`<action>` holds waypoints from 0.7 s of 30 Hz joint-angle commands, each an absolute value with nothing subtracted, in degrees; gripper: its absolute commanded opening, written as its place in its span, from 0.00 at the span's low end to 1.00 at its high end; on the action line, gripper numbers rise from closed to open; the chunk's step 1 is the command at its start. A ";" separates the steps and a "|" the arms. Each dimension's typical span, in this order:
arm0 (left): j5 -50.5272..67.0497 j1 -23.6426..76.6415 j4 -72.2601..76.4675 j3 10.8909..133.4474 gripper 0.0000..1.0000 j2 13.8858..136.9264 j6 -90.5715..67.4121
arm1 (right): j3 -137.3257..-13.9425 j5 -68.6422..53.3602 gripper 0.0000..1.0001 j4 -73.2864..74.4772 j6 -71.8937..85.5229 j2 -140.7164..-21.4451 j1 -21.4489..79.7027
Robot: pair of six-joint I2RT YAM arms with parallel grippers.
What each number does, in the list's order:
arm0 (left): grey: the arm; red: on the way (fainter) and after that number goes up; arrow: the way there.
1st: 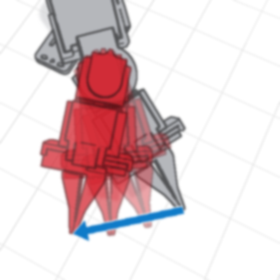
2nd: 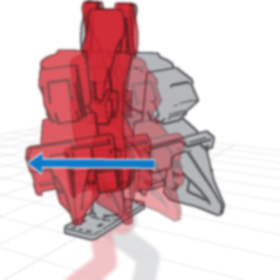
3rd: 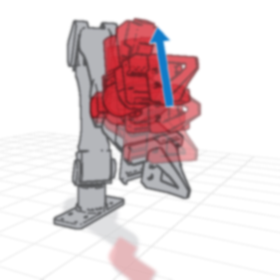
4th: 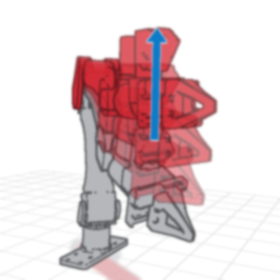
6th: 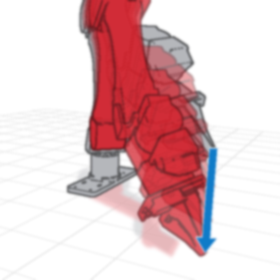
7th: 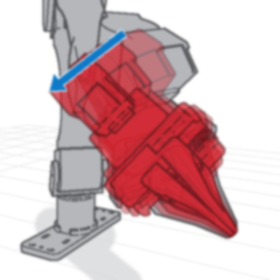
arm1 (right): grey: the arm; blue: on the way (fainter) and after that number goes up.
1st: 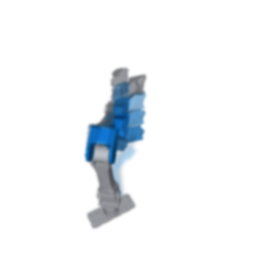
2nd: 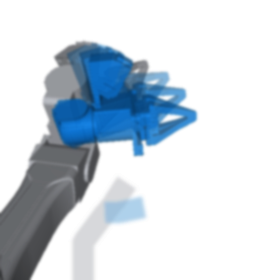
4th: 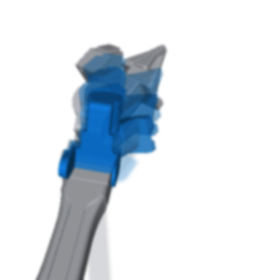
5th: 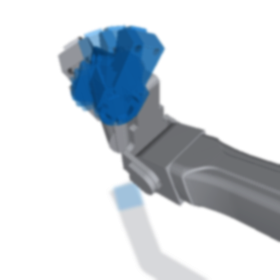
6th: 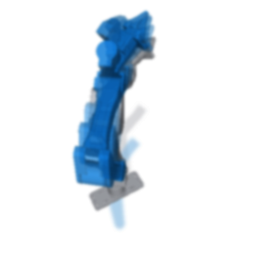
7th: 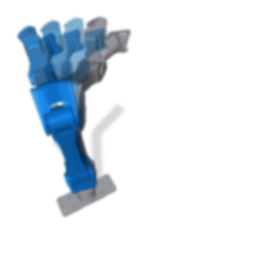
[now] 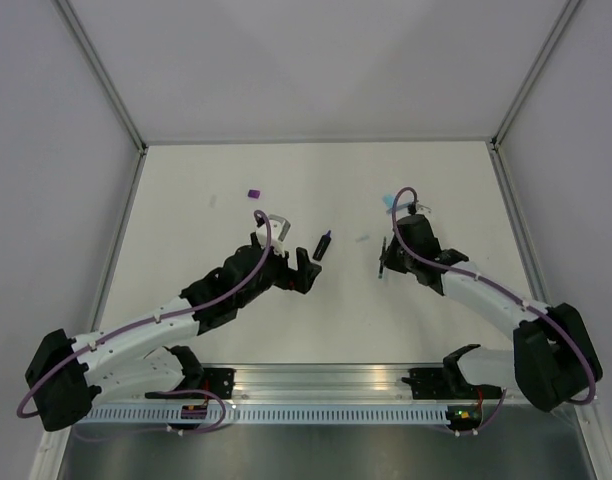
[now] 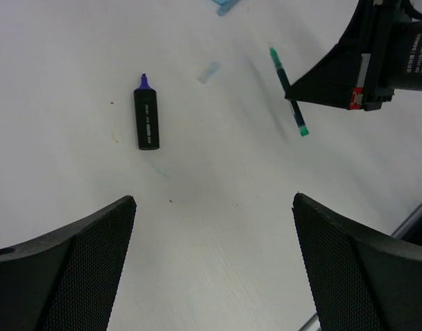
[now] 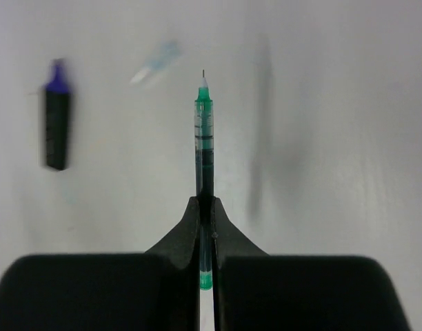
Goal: Insert the pens into the pen caps
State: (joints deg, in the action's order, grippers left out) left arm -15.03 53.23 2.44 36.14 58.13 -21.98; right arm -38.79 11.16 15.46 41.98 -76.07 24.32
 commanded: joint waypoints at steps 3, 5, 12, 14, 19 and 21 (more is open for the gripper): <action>4.88 46.42 7.10 35.35 0.98 57.13 -30.31 | -37.45 -6.83 0.00 -3.04 28.22 -64.26 29.61; 13.77 41.15 11.31 33.93 0.95 57.22 -34.97 | -34.46 -8.43 0.00 -7.19 27.95 -60.65 34.43; 19.95 37.09 15.90 30.77 0.88 56.08 -35.42 | -31.56 -14.23 0.00 -18.97 28.21 -58.10 44.03; 20.04 37.09 17.57 29.63 0.86 54.06 -35.51 | -30.85 -14.94 0.00 -20.12 28.74 -58.18 45.00; 19.78 37.09 19.86 27.77 0.77 52.29 -36.12 | -30.24 -15.03 0.00 -21.97 29.18 -58.18 46.58; 19.86 37.09 20.21 27.77 0.75 52.99 -36.12 | -29.97 -15.12 0.00 -22.93 29.00 -58.36 46.84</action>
State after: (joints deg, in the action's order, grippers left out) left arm 18.13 37.08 16.25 28.25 52.90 -34.54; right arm -30.48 -13.63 -17.67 29.52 -58.83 46.30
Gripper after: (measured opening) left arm 0.764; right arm 0.022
